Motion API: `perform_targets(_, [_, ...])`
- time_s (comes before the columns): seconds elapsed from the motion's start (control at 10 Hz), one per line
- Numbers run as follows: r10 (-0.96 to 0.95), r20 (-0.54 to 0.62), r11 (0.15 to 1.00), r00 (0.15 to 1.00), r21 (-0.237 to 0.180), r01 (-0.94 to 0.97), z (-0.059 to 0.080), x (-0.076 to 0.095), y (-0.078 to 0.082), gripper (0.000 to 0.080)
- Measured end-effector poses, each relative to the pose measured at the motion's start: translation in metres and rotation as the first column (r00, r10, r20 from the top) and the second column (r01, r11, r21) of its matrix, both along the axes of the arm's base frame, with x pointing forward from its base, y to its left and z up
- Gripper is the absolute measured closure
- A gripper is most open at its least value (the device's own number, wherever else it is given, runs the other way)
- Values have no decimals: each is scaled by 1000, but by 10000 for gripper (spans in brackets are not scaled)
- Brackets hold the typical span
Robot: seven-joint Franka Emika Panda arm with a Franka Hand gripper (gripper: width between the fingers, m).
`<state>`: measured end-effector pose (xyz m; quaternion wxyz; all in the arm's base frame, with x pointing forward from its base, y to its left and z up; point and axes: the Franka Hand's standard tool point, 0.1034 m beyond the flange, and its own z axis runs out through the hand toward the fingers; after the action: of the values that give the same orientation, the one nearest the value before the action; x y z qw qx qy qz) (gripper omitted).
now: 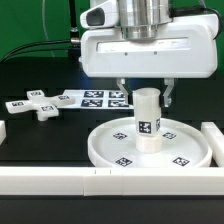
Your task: Assemble round table
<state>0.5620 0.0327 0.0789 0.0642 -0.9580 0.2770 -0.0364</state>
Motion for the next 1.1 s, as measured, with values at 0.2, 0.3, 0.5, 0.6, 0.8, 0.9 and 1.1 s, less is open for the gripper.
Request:
perform_targets(0.2, [-219,-33,974,975,52,221,-1,-2,-1,390])
perform_targets(0.3, [-316,-55,946,947,61,319,-1,-3,2,390])
perform_targets(0.5, [-571,-124,808,811,86,582,-2,-3,5,390])
perform_targets(0.6, [-640,-147,751,754,87,655,-2,-3,6,390])
perform_targets(0.8, [-754,-199,624,626,81,777,-1,-3,8,390])
perform_targets(0.9, [-776,-212,593,593,74,802,-1,-3,10,390])
perform_targets(1.1, [-790,-221,571,572,77,817,-1,-3,11,304])
